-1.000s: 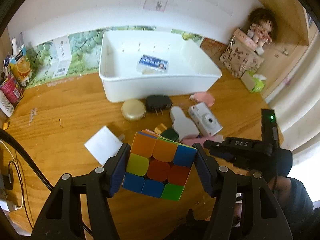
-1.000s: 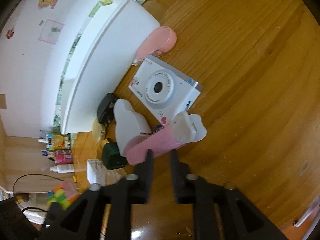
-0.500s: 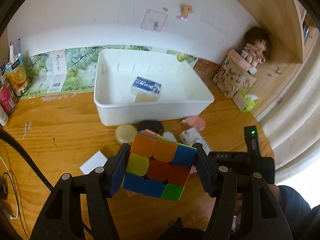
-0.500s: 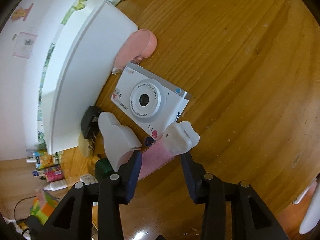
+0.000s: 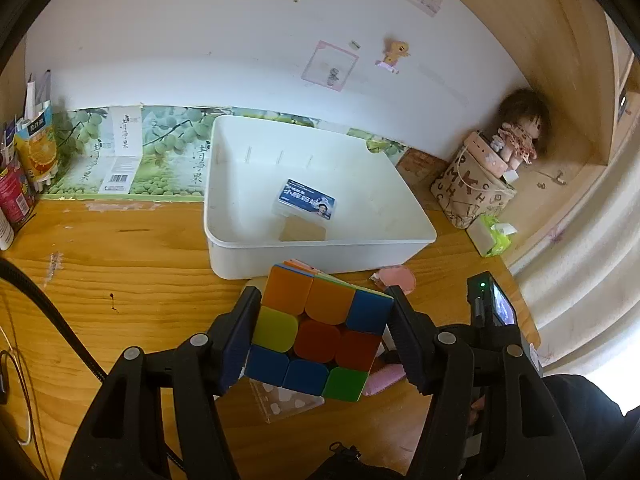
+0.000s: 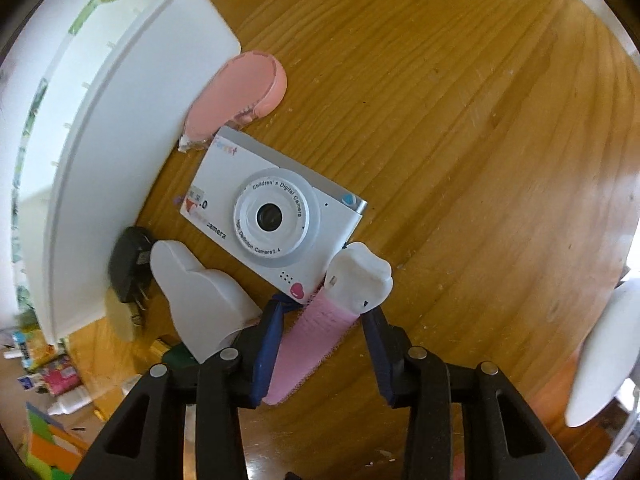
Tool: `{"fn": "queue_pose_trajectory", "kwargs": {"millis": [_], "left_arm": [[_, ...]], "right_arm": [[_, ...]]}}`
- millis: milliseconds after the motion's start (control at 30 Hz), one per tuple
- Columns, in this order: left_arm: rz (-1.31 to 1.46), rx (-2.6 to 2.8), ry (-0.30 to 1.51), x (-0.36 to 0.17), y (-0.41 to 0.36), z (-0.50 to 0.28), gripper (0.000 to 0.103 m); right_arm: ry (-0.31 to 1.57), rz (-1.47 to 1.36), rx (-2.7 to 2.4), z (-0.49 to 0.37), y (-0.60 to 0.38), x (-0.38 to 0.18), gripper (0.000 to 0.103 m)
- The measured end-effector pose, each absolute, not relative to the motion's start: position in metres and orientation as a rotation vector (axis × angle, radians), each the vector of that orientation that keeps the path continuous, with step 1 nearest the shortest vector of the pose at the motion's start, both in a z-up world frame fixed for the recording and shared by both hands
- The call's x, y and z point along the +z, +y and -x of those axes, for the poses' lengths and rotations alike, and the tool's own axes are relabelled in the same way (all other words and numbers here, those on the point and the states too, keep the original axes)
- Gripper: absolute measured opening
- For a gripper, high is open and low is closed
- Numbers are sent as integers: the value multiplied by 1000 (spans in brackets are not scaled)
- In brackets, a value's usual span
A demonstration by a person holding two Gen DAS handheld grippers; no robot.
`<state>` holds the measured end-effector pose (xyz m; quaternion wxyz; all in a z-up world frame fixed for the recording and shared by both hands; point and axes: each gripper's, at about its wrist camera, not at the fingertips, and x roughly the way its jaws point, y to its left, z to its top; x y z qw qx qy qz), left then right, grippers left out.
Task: Organize rigid objects
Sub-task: 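Grasp the pink toothbrush case with the right tool and lift it, then carry the Rubik's cube with the left tool while the right tool carries the pink case toward the bin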
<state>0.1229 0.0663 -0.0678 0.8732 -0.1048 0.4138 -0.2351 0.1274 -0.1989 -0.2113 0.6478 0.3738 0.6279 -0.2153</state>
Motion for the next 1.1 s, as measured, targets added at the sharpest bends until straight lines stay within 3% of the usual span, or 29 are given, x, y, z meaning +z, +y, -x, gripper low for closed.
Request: {"fn": "queue_pose_trajectory", "kwargs": {"millis": [233, 367, 1100], "left_arm": [[241, -476, 839, -63, 75, -123, 66], [245, -480, 830, -61, 75, -121, 66], [284, -406, 846, -56, 58, -127, 66]], "right_arm": [[1433, -823, -494, -130, -193, -210, 34], [1412, -858, -489, -117, -200, -210, 25], [1381, -918, -534, -57, -264, -195, 24]]}}
